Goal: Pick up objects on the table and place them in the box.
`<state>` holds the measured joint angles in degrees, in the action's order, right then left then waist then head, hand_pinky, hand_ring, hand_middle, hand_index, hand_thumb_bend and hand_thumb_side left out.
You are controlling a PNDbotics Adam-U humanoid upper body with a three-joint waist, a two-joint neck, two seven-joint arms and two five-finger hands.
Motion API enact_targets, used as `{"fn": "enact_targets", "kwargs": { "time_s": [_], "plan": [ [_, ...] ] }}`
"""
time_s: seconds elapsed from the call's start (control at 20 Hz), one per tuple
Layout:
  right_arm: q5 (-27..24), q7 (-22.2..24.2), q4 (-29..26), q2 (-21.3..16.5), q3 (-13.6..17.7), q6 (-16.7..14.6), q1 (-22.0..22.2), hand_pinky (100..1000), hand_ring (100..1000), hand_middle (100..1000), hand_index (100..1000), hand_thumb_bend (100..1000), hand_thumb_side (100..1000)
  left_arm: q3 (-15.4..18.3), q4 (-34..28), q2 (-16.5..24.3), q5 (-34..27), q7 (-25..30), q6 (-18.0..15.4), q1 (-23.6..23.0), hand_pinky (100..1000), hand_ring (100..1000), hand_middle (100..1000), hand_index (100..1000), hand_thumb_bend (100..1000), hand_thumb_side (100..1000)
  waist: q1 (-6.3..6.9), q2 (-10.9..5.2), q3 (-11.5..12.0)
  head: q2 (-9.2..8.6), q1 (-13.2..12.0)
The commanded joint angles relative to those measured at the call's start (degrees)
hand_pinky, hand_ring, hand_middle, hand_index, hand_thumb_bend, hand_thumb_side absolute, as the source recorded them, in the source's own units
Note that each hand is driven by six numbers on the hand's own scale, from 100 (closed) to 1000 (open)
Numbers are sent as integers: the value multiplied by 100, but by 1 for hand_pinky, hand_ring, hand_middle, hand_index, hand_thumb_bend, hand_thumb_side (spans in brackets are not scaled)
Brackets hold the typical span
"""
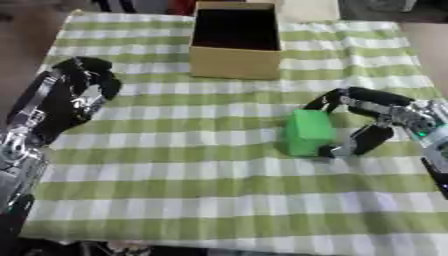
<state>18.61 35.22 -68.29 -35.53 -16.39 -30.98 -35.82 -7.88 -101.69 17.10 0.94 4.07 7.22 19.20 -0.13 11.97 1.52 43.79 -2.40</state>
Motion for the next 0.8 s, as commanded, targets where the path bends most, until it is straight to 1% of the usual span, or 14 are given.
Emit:
{"fn": "enact_targets", "kwargs": {
  "time_s": [0.05,0.15,0.35,0.6,0.8],
  "plan": [
    [48,18,-14,-105,76,-134,-83,744,820,535,761,462,221,23,-68,41,-19,13,-10,78,897,606,587,716,504,406,5,-108,-11,11,-9],
    [58,-82,-31,-121,93,-152,-81,731,802,480,710,454,178,25,-67,42,-19,12,-10,73,897,606,587,716,503,406,6,-110,-16,14,-12],
    [43,-327,-148,-200,112,-204,-73,723,793,458,679,450,123,29,-67,45,-20,9,-10,67,897,606,586,716,502,406,3,-113,-26,9,-22],
    [-88,-539,-486,-408,141,-212,-53,721,788,449,662,458,100,38,-66,57,-20,1,-12,65,898,606,586,716,499,406,-20,-116,-41,-1,-39],
    [-231,-633,-835,-616,155,-191,-31,721,785,447,657,470,100,45,-73,74,-19,-8,-15,64,898,606,586,715,497,406,-48,-113,-54,-17,-54]
  ]
}}
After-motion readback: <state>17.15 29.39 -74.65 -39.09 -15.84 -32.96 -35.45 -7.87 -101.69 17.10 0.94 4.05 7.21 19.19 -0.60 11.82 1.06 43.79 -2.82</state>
